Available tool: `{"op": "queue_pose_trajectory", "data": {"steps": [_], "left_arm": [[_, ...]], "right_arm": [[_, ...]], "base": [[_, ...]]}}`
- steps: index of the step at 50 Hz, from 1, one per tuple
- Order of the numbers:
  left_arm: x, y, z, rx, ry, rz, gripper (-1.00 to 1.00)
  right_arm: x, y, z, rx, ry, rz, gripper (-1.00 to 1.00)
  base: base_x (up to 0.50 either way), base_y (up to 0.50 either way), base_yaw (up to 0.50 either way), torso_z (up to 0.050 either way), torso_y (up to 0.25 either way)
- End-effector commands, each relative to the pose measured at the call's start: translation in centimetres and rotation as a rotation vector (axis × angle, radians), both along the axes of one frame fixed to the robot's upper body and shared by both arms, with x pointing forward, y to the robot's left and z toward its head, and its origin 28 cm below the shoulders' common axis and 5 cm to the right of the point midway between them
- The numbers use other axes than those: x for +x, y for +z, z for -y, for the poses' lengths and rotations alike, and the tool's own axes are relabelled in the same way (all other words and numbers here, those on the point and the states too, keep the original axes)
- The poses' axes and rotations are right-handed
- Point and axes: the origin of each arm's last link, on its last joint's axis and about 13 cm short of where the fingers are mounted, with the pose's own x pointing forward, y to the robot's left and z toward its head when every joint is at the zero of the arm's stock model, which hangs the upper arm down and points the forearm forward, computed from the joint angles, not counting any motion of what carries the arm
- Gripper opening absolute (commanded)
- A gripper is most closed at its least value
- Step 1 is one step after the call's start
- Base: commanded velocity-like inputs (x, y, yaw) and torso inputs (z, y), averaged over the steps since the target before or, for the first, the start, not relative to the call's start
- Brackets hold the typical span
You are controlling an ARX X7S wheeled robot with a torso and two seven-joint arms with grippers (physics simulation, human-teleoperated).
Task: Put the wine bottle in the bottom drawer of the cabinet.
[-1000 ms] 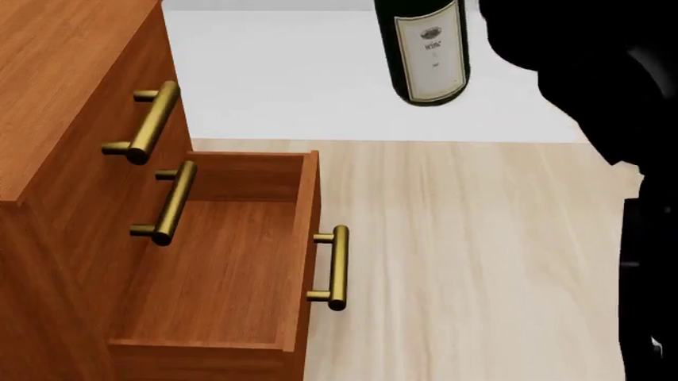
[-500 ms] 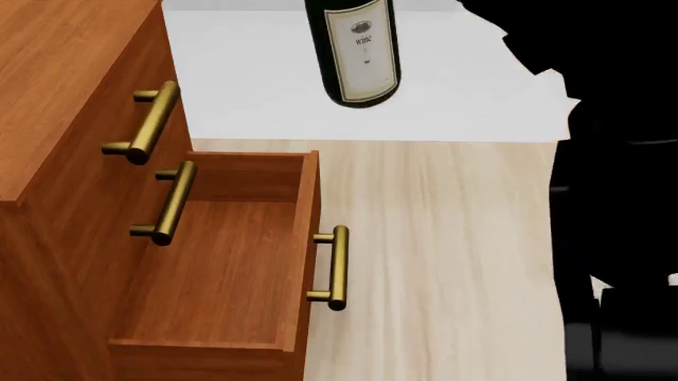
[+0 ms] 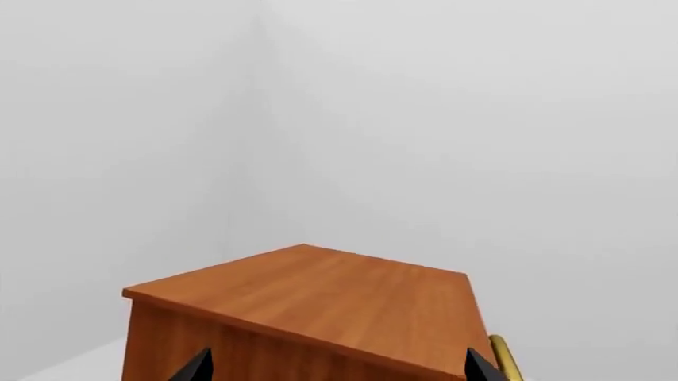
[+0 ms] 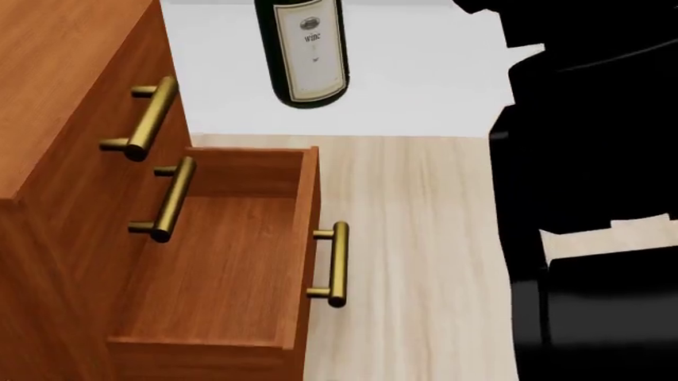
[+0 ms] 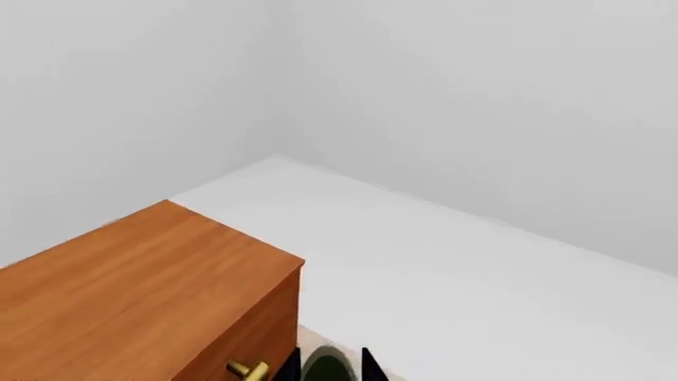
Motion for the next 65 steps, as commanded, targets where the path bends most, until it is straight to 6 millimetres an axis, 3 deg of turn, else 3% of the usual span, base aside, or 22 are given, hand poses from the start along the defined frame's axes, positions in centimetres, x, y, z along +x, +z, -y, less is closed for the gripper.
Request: {"op": "queue_pose_trajectory", "data": {"steps": [1, 28, 65], "left_arm": [[-0.1, -0.1, -0.1, 0.002, 0.001, 0.006, 1.0], [0.0, -0.1, -0.1, 0.002, 0.007, -0.002, 1.0], [-0.1, -0.2, -0.2, 0.007, 0.002, -0.003, 1.0]], "right_arm": [[0.2, 0.1, -0.6, 0.012, 0.026, -0.017, -1.0], [0.0, 0.3, -1.6, 0.002, 0.064, -0.054, -1.0], [0.5, -1.9, -3.6, 0.033, 0.176, -0.181, -1.0]], "base": [[0.0, 0.0, 0.0, 0.0, -0.104], [0.0, 0.0, 0.0, 0.0, -0.084], [0.0, 0.0, 0.0, 0.0, -0.01]]}}
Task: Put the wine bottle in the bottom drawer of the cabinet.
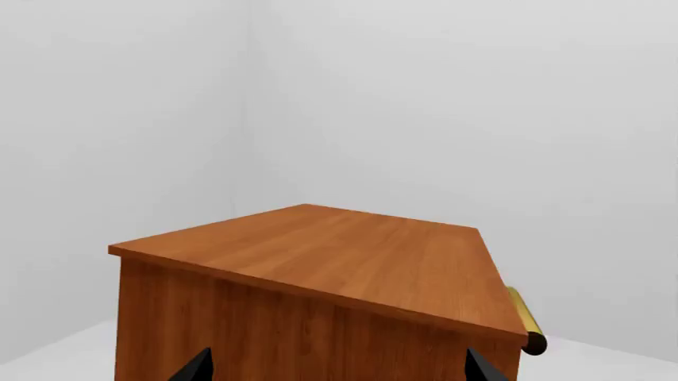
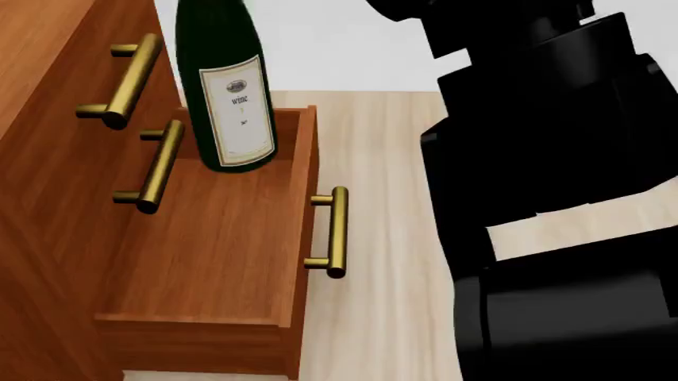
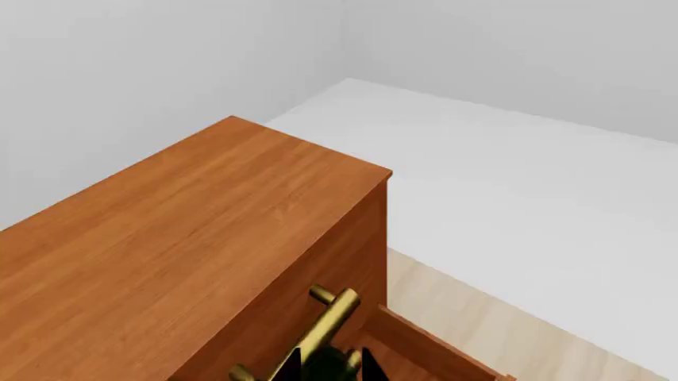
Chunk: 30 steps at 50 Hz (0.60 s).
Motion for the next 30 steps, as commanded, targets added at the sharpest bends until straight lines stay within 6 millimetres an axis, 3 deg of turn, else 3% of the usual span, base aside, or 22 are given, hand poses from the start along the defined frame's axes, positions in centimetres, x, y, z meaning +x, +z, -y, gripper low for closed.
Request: {"op": "queue_pose_trajectory", "data": {"steps": [1, 30], "left_arm": [[0.0, -0.1, 0.0, 0.001, -0.002, 0.0, 1.0], [-0.1, 0.0, -0.1, -0.008, -0.013, 0.014, 1.0]], "right_arm": [[0.1, -0.3, -0.5, 0.013, 0.026, -0.016, -1.0], [0.6, -1.2, -1.0, 0.04, 0.053, -0.062, -1.0]], "base": [[0.0, 0.0, 0.0, 0.0, 0.0], [0.0, 0.0, 0.0, 0.0, -0.123]]}}
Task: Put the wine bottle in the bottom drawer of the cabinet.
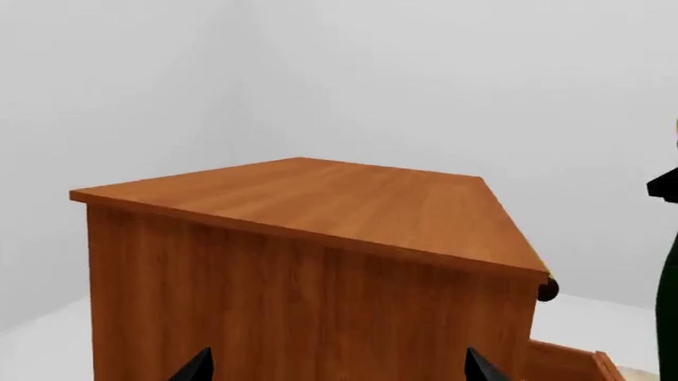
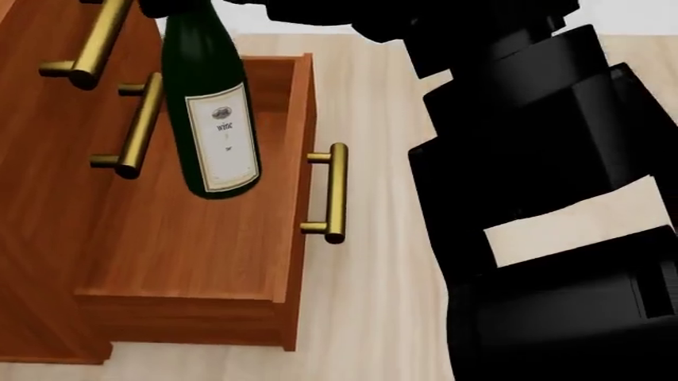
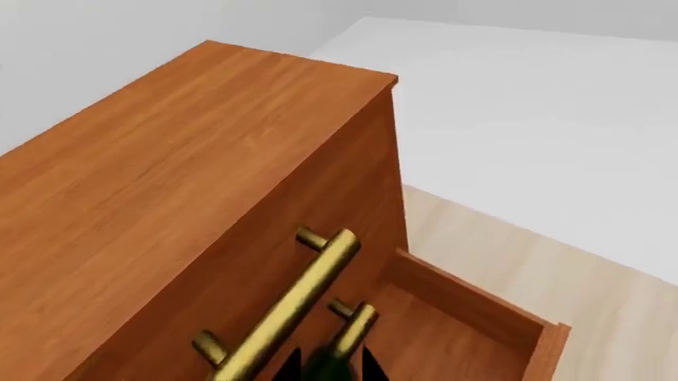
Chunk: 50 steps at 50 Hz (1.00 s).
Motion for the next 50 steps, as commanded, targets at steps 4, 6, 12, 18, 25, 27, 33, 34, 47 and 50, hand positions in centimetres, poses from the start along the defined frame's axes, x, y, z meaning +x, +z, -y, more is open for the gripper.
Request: {"op": "queue_pose_trajectory", "data": {"steps": [4, 6, 12, 18, 25, 27, 33, 34, 47, 50], "left_arm": [[0.0, -0.2, 0.0, 0.002, 0.001, -0.001, 1.0], [0.0, -0.1, 0.0, 0.002, -0.002, 0.001, 1.0], [0.0, -0.1, 0.0, -0.004, -0.002, -0.001, 1.0], [0.0, -0.2, -0.1, -0.004, 0.005, -0.004, 1.0], [0.0, -0.4, -0.1, -0.003, 0.01, -0.005, 1.0], [0.0, -0.4, -0.1, -0.005, 0.008, -0.007, 1.0], [0.0, -0.8, -0.1, -0.014, 0.007, -0.015, 1.0], [0.0, -0.7, -0.1, -0.013, 0.007, -0.015, 1.0], [-0.1, -0.5, -0.1, -0.009, 0.009, -0.007, 1.0], [-0.1, -0.5, -0.1, -0.009, 0.008, -0.006, 1.0]], "right_arm": [[0.0, 0.2, -0.2, 0.042, 0.025, -0.013, -1.0], [0.1, 0.1, -0.3, 0.047, 0.026, -0.019, -1.0], [0.4, -0.3, -0.6, 0.045, 0.023, -0.035, -1.0], [0.6, -0.7, -1.2, 0.039, 0.018, -0.052, -1.0], [0.6, -1.5, -1.8, 0.061, 0.03, -0.114, -1.0], [0.7, -1.8, -1.8, 0.064, 0.03, -0.122, -1.0], [1.0, -2.1, -1.8, 0.078, 0.025, -0.137, -1.0], [1.0, -2.1, -1.8, 0.087, 0.027, -0.142, -1.0], [1.3, -2.2, -1.6, 0.115, 0.027, -0.15, -1.0], [1.3, -2.1, -1.5, 0.127, 0.028, -0.158, -1.0]], "base": [[0.0, 0.0, 0.0, 0.0, -0.153], [0.0, 0.0, 0.0, 0.0, -0.148], [0.0, 0.0, 0.0, 0.0, -0.139], [0.0, 0.0, 0.0, 0.0, -0.137], [0.0, 0.0, 0.0, 0.0, -0.119], [0.0, 0.0, 0.0, 0.0, -0.116], [0.0, 0.0, 0.0, 0.0, -0.111], [0.0, 0.0, 0.0, 0.0, -0.105], [0.0, 0.0, 0.0, 0.0, -0.105], [0.0, 0.0, 0.0, 0.0, -0.105]]}}
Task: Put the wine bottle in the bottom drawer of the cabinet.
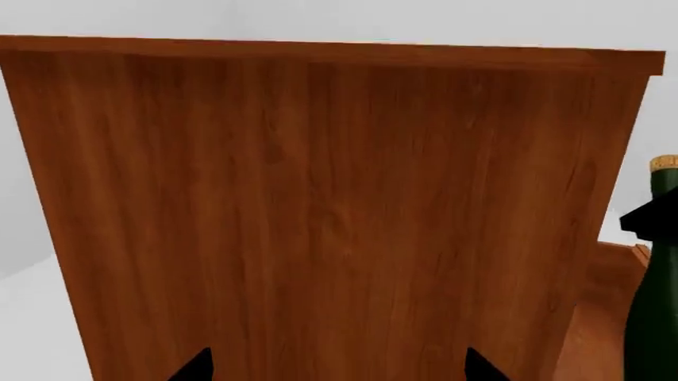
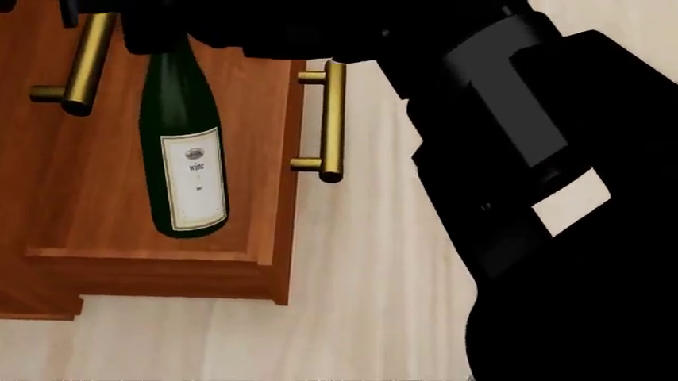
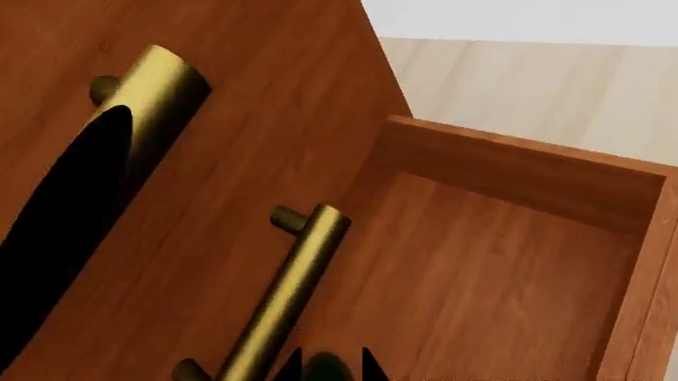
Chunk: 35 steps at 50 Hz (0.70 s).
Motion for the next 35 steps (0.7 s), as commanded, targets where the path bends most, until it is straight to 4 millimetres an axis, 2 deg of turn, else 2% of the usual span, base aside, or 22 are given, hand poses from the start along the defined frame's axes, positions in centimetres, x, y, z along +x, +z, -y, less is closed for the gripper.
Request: {"op": "queue_pose_trajectory", "data": {"steps": [1, 6, 10, 15, 23, 35], "left_arm": [[0.0, 0.0, 0.0, 0.001, 0.0, 0.003, 1.0], [0.0, 0.0, 0.0, 0.004, 0.002, 0.004, 1.0], [0.0, 0.1, 0.0, -0.002, -0.003, 0.009, 1.0], [0.0, 0.1, 0.0, -0.001, -0.004, 0.013, 1.0], [-0.1, 0.1, 0.0, -0.002, -0.003, 0.013, 1.0], [0.0, 0.0, 0.0, -0.004, -0.003, 0.01, 1.0]], "right_arm": [[0.1, 0.4, 0.0, 0.059, 0.018, -0.008, -1.0], [-0.1, 0.4, 0.0, 0.118, 0.042, -0.063, -1.0], [-1.3, -0.1, -0.7, 0.094, 0.082, -0.074, -1.0], [-1.6, 0.0, -0.8, 0.089, 0.091, -0.072, -1.0], [-0.8, -0.1, -0.4, 0.096, 0.065, -0.081, -1.0], [0.6, -2.0, 0.1, 0.087, 0.029, -0.114, -1.0]], "base": [[0.0, 0.0, 0.0, 0.0, -0.105], [0.0, 0.0, 0.0, 0.0, -0.103], [0.0, 0.0, 0.0, 0.0, -0.017], [0.0, 0.0, 0.0, 0.0, 0.0], [0.0, 0.0, 0.0, 0.0, 0.0], [0.0, 0.0, 0.0, 0.0, 0.0]]}}
